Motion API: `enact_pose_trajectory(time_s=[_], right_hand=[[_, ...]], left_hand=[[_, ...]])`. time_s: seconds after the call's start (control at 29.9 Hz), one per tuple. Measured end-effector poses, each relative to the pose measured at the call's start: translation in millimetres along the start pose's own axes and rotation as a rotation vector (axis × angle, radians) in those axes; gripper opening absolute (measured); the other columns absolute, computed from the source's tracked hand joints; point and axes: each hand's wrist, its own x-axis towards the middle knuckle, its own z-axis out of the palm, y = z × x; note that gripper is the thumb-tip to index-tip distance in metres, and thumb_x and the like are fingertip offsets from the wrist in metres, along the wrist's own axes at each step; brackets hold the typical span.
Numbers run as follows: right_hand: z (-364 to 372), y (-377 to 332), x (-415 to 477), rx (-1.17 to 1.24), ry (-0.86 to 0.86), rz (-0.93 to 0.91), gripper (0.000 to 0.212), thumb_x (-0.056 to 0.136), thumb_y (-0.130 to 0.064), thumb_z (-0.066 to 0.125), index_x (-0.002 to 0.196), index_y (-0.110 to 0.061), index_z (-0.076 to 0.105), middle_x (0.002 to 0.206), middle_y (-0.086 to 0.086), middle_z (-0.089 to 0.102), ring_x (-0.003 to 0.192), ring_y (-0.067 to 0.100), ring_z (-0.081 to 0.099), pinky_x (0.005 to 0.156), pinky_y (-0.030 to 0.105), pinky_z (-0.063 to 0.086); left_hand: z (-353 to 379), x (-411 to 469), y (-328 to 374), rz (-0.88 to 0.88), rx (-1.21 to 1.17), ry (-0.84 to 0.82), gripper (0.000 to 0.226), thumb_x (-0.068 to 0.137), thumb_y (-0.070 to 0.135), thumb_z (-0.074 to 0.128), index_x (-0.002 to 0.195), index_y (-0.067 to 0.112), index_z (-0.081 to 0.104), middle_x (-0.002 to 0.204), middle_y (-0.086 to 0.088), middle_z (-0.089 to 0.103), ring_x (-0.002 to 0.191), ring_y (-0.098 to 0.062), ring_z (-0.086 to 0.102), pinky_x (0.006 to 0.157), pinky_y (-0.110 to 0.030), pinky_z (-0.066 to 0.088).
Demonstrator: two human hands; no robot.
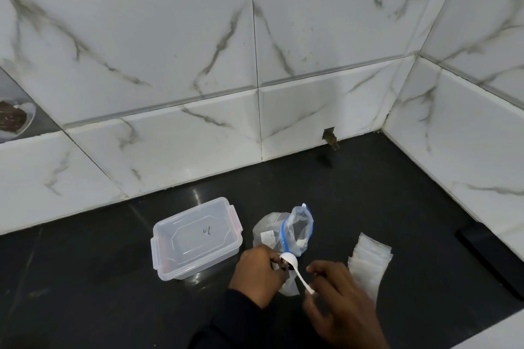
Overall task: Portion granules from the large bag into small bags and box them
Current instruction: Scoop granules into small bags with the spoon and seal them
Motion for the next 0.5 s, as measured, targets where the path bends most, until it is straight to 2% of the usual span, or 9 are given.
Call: enact_pose_trajectory(time_s=[0.1,0.23,0.37,0.43,0.5], right_hand=[[5.5,2.4,-4.0,-0.114,0.010,-0.103,0.014,0.076,-0.029,0.065,0.077,-0.018,0.074,0.101,-0.001,0.069,0.090,0.006,0.057,0.071,0.011,0.043],[16.6,9.0,-12.5,-0.153,0.138,-0.166,0.013,0.081,-0.019,0.067,0.075,-0.010,0.075,0.098,0.007,0.072,0.082,0.019,0.064,0.073,0.024,0.049],[19.2,5.7,-14.4,-0.148,0.169,-0.170,0.031,0.093,-0.022,0.053,0.076,-0.009,0.076,0.095,0.006,0.072,0.080,0.020,0.063,0.075,0.025,0.048],[18.4,7.3,-15.5,-0.063,0.174,-0.091,0.026,0.091,-0.022,0.059,0.075,-0.011,0.075,0.096,0.003,0.071,0.083,0.017,0.063,0.077,0.023,0.047],[12.9,9.2,-11.8,0.132,0.242,0.146,0.007,0.080,-0.017,0.072,0.073,-0.017,0.072,0.100,-0.005,0.068,0.082,0.009,0.062,0.075,0.018,0.047]], left_hand=[[0.2,0.8,-1.0,-0.024,-0.012,-0.019,0.028,0.080,0.035,0.075,0.106,0.026,0.071,0.109,0.011,0.067,0.092,-0.004,0.060,0.079,-0.017,0.046],[1.5,1.5,-1.2,-0.021,-0.019,-0.014,0.028,0.082,0.035,0.074,0.108,0.025,0.070,0.111,0.010,0.066,0.094,-0.004,0.058,0.081,-0.018,0.046],[0.1,0.0,-1.4,-0.033,-0.022,-0.008,0.028,0.081,0.035,0.074,0.107,0.024,0.070,0.110,0.010,0.066,0.096,-0.005,0.061,0.082,-0.019,0.048],[-0.5,-2.6,-1.3,-0.038,-0.045,-0.003,0.022,0.082,0.033,0.073,0.102,0.025,0.070,0.105,0.011,0.065,0.092,-0.003,0.060,0.080,-0.018,0.048],[-2.2,-4.1,-4.4,-0.041,-0.070,0.016,0.011,0.084,0.031,0.069,0.094,0.027,0.071,0.102,0.013,0.065,0.089,-0.001,0.060,0.083,-0.020,0.051]])
